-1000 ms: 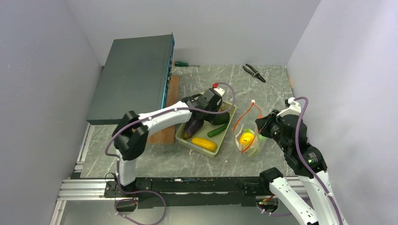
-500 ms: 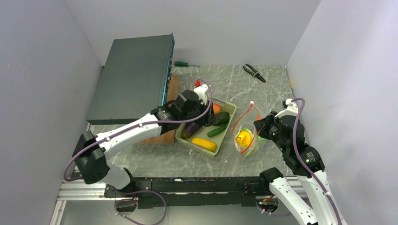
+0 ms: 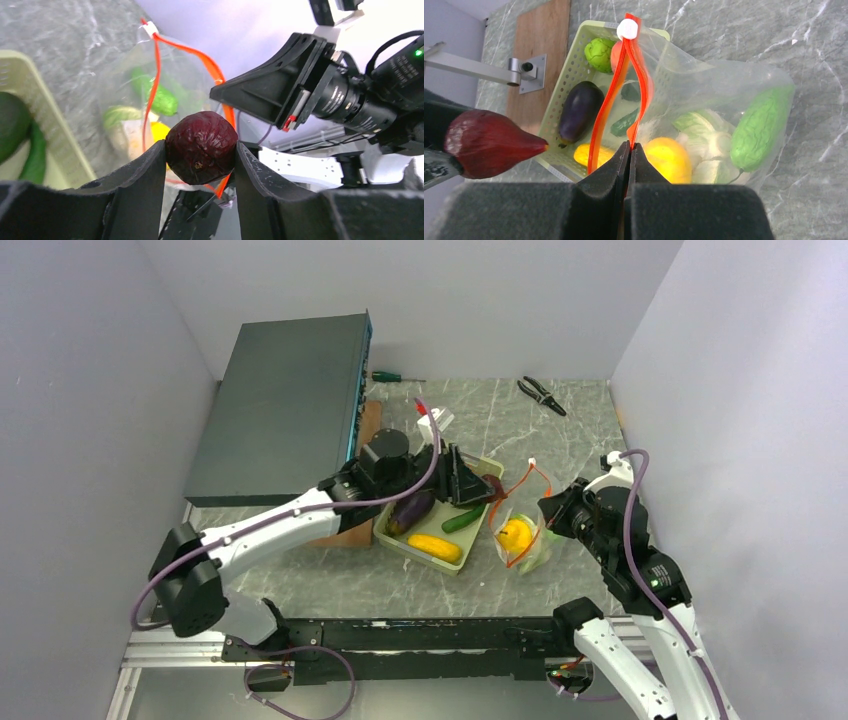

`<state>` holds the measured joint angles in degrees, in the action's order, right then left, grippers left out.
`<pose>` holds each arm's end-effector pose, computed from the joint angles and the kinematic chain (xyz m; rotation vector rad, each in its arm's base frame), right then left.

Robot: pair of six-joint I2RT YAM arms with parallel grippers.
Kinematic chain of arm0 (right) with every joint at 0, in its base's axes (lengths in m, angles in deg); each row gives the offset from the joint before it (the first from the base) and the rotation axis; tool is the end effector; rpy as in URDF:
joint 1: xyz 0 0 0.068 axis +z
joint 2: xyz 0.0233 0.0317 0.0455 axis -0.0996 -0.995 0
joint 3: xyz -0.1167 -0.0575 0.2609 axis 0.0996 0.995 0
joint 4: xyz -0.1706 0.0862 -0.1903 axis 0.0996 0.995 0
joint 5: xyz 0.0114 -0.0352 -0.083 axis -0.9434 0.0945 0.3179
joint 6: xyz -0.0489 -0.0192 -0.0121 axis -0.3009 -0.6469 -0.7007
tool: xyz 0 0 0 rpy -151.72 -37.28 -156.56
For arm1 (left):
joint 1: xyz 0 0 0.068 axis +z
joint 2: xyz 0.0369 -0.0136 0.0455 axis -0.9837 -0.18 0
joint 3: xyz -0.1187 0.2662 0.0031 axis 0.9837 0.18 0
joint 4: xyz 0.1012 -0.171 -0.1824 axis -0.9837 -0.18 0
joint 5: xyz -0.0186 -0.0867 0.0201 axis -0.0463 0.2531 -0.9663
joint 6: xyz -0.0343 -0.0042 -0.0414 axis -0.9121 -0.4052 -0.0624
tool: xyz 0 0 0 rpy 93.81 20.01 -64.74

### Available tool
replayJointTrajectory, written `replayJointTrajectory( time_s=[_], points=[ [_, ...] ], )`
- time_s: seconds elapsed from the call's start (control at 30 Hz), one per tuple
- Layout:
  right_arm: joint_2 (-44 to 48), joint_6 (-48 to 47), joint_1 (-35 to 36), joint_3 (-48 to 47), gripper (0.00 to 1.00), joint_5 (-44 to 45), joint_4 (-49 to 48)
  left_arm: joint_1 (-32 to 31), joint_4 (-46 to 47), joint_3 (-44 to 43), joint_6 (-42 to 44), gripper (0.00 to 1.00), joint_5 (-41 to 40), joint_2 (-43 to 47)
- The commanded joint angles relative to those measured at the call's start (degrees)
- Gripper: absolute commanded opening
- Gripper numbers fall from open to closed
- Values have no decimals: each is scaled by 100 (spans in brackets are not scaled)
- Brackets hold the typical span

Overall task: Place the food in the zip-top bag and seal the zipper
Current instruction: Place the fake fruit in the zipper food storage bag.

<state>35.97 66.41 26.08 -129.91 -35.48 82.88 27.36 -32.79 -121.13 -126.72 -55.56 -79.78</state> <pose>0.0910 0.0292 0.3537 0.3334 2.0203 0.4883 0.1982 -0.2765 0.3671 0.4705 1.8674 -1.4821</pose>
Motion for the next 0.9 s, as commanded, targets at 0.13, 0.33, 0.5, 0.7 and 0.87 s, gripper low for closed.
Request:
replayJointTrajectory(
  time_s=[0.13, 0.33, 0.5, 0.7, 0.87],
  points=[
    [242, -46, 24, -335, 0, 98, -85, -146, 936, -494, -568, 38, 640, -939],
    [277, -75, 16, -336, 0, 131, -74, -481, -164, -1144, 34, 42, -82, -1157],
    [302, -49, 19, -287, 0, 83, -108, -794, -1126, -1735, 582, 54, -962, -1338],
    [316, -30, 12, -283, 0, 69, -80, -983, -1636, -2218, 817, 78, -1229, -1615],
    [336, -29, 16, -284, 0, 99, -54, -1081, -2009, -2434, 1113, 80, -1616, -1590]
  ],
)
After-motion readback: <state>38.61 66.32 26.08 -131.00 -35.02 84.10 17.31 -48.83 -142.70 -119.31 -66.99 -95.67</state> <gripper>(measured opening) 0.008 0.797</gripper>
